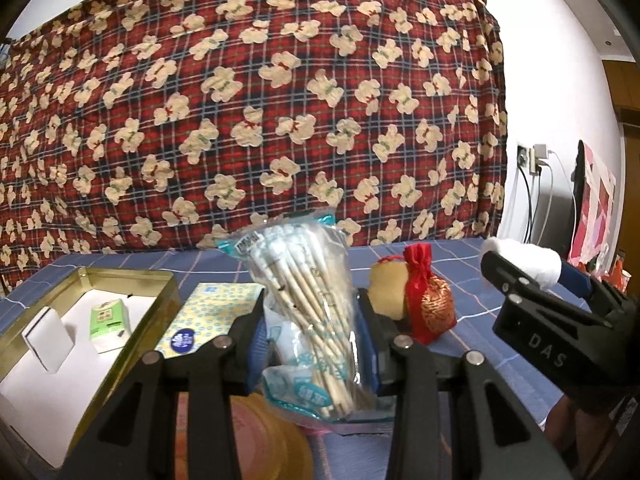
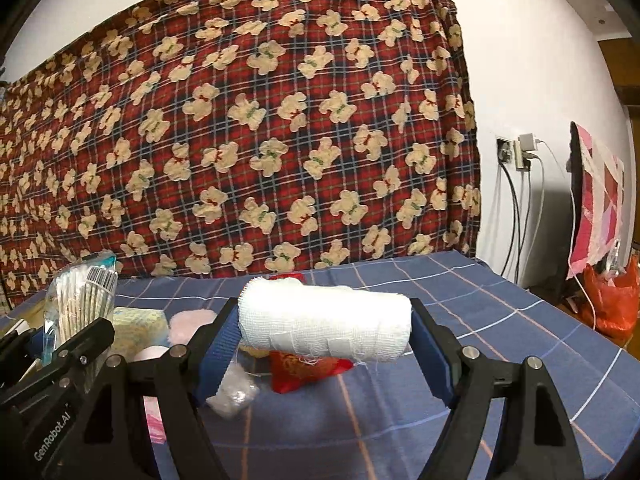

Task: Organize soft objects
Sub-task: 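Lift the swab bag with the left tool while the right tool lifts the towel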

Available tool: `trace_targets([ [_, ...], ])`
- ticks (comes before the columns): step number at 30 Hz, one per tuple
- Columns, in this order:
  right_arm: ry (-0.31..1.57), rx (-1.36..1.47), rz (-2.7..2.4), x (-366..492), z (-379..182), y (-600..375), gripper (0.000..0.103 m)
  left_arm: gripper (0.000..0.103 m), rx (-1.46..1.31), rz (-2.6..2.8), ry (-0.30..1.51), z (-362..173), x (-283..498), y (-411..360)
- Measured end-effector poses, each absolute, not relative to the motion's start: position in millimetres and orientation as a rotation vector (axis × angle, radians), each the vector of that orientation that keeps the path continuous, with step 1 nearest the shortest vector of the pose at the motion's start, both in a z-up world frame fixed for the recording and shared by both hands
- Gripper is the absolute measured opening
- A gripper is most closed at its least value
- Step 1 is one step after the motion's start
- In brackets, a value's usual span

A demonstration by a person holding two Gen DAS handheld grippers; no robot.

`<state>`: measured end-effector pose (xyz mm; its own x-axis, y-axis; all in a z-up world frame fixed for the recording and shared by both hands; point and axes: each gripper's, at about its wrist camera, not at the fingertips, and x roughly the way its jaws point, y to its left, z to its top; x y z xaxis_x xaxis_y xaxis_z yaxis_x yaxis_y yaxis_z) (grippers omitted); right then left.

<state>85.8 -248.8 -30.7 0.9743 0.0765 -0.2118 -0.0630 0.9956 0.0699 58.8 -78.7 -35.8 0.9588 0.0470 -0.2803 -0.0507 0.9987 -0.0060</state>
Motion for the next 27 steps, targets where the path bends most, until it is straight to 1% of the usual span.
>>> trace_targets([
  [27,0.243,0.008,0.207,89,-33,-179,0.082,0.038,-0.117,0.112,0.313,-38,51,-14],
])
